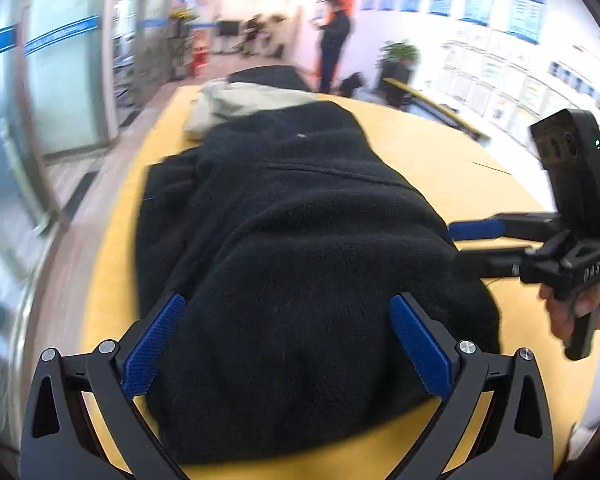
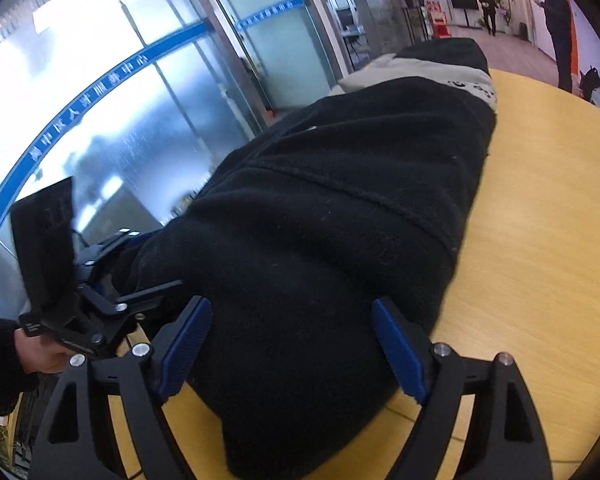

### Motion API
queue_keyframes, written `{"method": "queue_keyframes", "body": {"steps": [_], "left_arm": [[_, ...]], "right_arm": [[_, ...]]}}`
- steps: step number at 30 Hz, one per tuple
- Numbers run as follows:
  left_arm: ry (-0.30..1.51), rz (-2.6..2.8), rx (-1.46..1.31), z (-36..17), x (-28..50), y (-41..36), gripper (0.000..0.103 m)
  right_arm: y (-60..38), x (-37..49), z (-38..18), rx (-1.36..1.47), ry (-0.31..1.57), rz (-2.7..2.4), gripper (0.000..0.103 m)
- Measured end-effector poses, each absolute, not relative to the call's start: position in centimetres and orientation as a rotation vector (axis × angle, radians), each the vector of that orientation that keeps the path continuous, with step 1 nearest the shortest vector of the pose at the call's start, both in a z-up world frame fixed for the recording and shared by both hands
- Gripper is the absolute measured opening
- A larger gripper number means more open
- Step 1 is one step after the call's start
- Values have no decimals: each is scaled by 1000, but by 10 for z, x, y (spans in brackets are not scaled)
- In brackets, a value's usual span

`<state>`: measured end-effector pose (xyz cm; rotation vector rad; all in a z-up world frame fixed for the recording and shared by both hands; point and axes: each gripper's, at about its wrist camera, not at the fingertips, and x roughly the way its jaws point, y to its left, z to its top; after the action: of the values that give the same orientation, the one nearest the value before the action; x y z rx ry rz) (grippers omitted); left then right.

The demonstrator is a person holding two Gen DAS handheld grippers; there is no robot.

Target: Fold clothes

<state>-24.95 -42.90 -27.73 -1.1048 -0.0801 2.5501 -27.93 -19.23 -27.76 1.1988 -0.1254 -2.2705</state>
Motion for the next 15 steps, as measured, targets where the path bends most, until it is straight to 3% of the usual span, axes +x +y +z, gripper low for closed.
{"method": "queue_keyframes", "body": {"steps": [5, 8, 15], "left_arm": [[-279, 2765, -1392, -186, -205, -442, 103], [-344, 2885, -1415, -117, -167, -426, 103], [-205, 3078, -1420, -16, -102, -339, 103]], "right_arm": [[-183, -261, -213, 1317, 24, -2294, 91], [-177, -235, -166, 1290, 163, -2299, 93], [-147, -195, -90, 1289, 261, -2337, 95]]}}
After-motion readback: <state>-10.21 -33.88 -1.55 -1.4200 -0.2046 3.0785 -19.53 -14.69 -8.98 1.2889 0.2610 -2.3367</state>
